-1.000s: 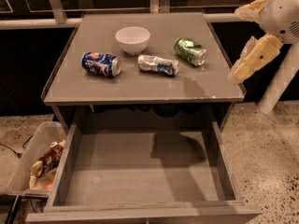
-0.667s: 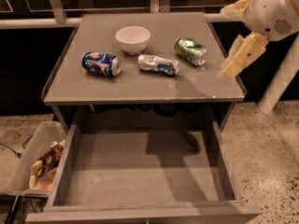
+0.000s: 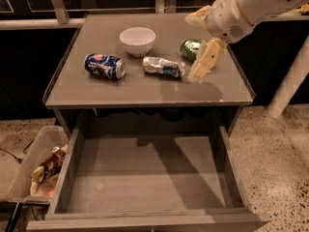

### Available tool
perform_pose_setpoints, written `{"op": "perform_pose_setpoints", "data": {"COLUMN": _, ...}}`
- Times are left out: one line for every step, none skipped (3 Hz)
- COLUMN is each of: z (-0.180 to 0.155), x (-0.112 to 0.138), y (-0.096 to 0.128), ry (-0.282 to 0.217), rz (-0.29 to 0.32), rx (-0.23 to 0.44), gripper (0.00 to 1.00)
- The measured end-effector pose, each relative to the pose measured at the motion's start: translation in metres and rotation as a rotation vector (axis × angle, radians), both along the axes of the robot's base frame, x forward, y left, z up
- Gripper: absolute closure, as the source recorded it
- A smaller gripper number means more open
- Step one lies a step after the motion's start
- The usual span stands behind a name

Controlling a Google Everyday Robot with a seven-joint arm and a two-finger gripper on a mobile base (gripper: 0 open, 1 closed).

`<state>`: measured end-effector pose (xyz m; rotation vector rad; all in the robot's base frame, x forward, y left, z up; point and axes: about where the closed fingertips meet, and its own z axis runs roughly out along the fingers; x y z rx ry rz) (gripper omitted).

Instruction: Place redbull can into top drawer

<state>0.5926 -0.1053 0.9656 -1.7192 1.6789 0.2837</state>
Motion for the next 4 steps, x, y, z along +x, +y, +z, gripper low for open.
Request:
{"op": "perform_pose_setpoints", "data": {"z": -0.016, "x": 0.024, "y": 0.027, "ry": 0.007, "rz": 0.050, "rx": 0.003, "gripper": 0.00}}
{"op": "perform_pose_setpoints", "data": {"z": -0.040, "x": 0.039, "y": 0.049, "ry": 0.013, "rz": 0.072, "rx": -0.027, "gripper": 0.00}}
{"op": "perform_pose_setpoints", "data": {"z": -0.071, "x": 0.054, "y": 0.061, "ry": 0.036, "rz": 0.067, "rx": -0.070, "gripper": 0.00}}
{"op": "perform_pose_setpoints", "data": {"z": -0.095, "x": 0.071, "y": 0.063, "ry": 0.073, "rz": 0.013, "rx": -0.096, "gripper": 0.00}}
